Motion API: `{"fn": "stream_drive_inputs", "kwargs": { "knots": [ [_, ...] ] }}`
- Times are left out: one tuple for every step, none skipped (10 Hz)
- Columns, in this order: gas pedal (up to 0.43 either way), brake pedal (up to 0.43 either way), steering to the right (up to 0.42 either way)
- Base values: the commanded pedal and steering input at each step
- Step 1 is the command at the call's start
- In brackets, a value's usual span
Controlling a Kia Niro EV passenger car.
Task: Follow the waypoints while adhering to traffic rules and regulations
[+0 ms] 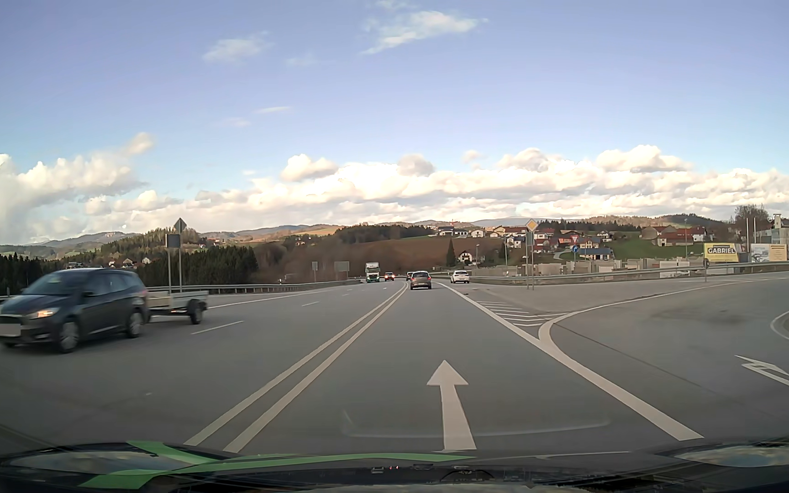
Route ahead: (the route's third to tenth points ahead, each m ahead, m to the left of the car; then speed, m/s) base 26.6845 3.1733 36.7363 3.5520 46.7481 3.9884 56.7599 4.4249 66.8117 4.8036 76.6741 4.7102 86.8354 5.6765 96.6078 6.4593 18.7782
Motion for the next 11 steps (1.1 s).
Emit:
{"fn": "stream_drive_inputs", "kwargs": {
  "knots": [
    [0.020,0.000,-0.004],
    [0.020,0.000,-0.004],
    [0.020,0.000,-0.004],
    [0.020,0.000,-0.004],
    [0.008,0.000,-0.004],
    [0.000,0.000,-0.004],
    [0.000,0.000,-0.003],
    [0.000,0.000,-0.004],
    [0.000,0.000,-0.003],
    [0.000,0.000,-0.004],
    [0.000,0.000,-0.003]
  ]
}}
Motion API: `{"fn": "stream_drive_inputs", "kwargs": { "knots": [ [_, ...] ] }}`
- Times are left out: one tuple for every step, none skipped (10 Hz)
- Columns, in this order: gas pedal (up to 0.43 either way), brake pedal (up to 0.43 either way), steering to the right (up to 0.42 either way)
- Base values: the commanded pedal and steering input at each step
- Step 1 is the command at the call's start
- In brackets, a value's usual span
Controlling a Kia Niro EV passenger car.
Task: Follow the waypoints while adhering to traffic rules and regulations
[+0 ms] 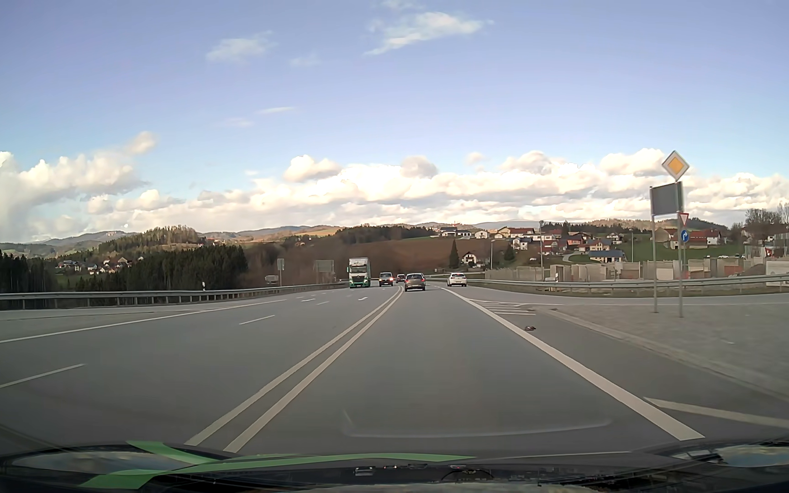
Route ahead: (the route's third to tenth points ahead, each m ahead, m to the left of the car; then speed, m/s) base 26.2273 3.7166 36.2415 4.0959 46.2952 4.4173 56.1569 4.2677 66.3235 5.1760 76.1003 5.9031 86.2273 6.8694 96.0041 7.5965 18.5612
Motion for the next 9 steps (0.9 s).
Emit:
{"fn": "stream_drive_inputs", "kwargs": {
  "knots": [
    [0.000,0.000,-0.003],
    [0.000,0.000,-0.003],
    [0.000,0.000,-0.004],
    [0.000,0.000,-0.004],
    [0.000,0.000,-0.004],
    [0.000,0.000,-0.004],
    [0.000,0.000,-0.004],
    [0.000,0.000,-0.004],
    [0.000,0.000,-0.004]
  ]
}}
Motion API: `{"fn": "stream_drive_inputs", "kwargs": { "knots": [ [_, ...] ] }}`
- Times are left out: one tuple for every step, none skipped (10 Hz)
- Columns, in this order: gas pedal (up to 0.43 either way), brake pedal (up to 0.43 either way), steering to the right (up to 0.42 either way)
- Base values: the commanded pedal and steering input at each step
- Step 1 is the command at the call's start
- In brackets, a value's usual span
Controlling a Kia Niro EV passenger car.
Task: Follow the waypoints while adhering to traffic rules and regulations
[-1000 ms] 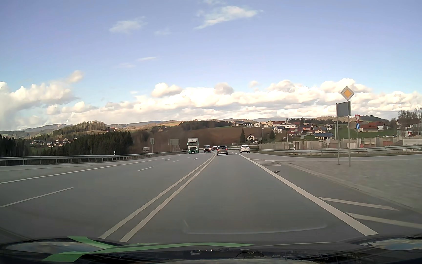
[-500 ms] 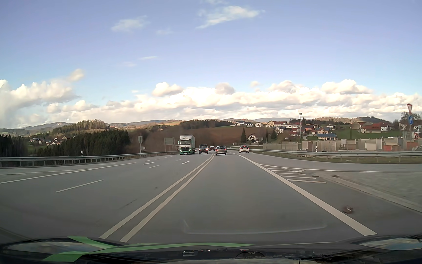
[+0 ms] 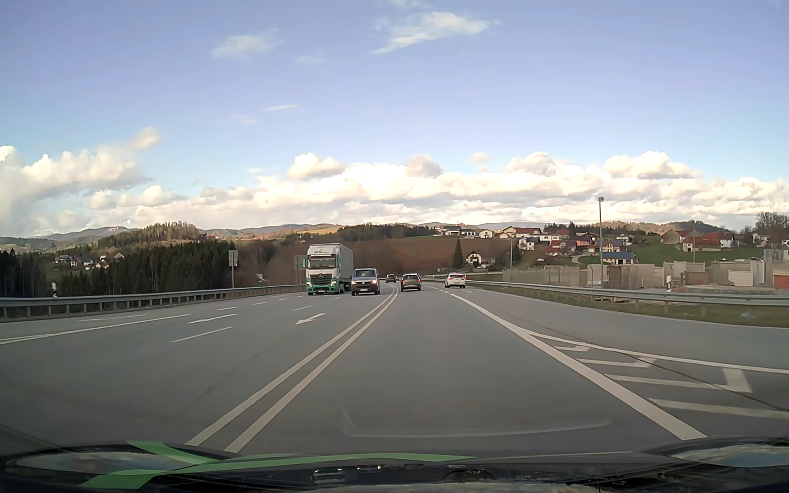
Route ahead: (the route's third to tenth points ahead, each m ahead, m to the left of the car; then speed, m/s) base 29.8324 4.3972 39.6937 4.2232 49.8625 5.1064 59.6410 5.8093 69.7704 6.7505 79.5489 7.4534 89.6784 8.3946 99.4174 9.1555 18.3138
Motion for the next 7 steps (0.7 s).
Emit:
{"fn": "stream_drive_inputs", "kwargs": {
  "knots": [
    [0.000,0.000,-0.005],
    [0.000,0.000,-0.005],
    [0.000,0.000,-0.007],
    [0.000,0.000,-0.010],
    [0.000,0.000,-0.012],
    [0.008,0.000,-0.012],
    [0.008,0.000,-0.012]
  ]
}}
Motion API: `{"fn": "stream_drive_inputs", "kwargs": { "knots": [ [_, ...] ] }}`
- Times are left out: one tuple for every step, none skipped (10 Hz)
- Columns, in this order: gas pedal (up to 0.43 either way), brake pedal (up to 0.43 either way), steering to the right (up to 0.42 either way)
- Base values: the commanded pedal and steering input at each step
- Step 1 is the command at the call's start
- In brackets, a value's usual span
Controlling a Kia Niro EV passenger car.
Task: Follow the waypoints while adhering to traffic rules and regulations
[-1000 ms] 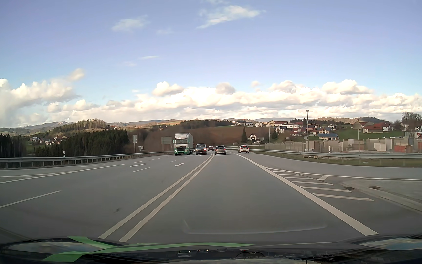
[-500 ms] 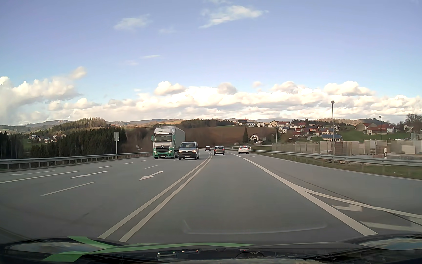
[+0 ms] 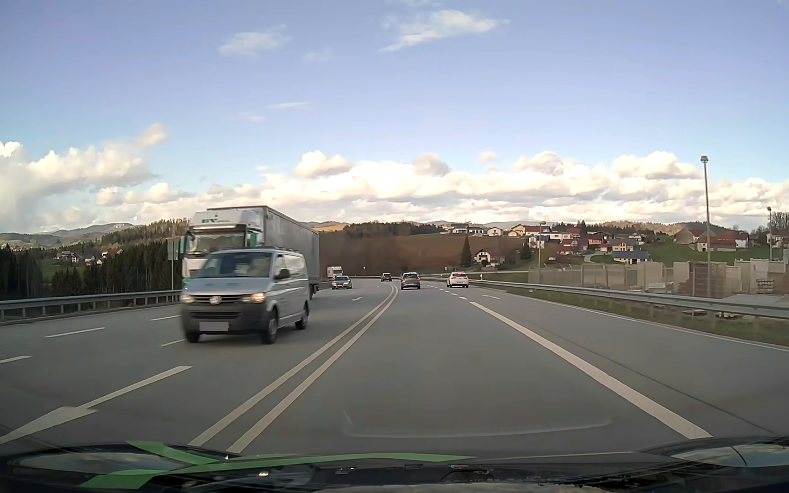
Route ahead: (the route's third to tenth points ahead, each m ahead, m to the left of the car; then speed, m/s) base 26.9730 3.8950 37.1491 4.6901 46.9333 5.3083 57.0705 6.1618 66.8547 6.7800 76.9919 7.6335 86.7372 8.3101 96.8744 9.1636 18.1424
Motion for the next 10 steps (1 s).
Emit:
{"fn": "stream_drive_inputs", "kwargs": {
  "knots": [
    [0.020,0.000,-0.011],
    [0.020,0.000,-0.007],
    [0.028,0.000,-0.006],
    [0.047,0.000,-0.007],
    [0.059,0.000,-0.007],
    [0.059,0.000,-0.007],
    [0.059,0.000,-0.007],
    [0.059,0.000,-0.007],
    [0.059,0.000,-0.007],
    [0.039,0.000,-0.007]
  ]
}}
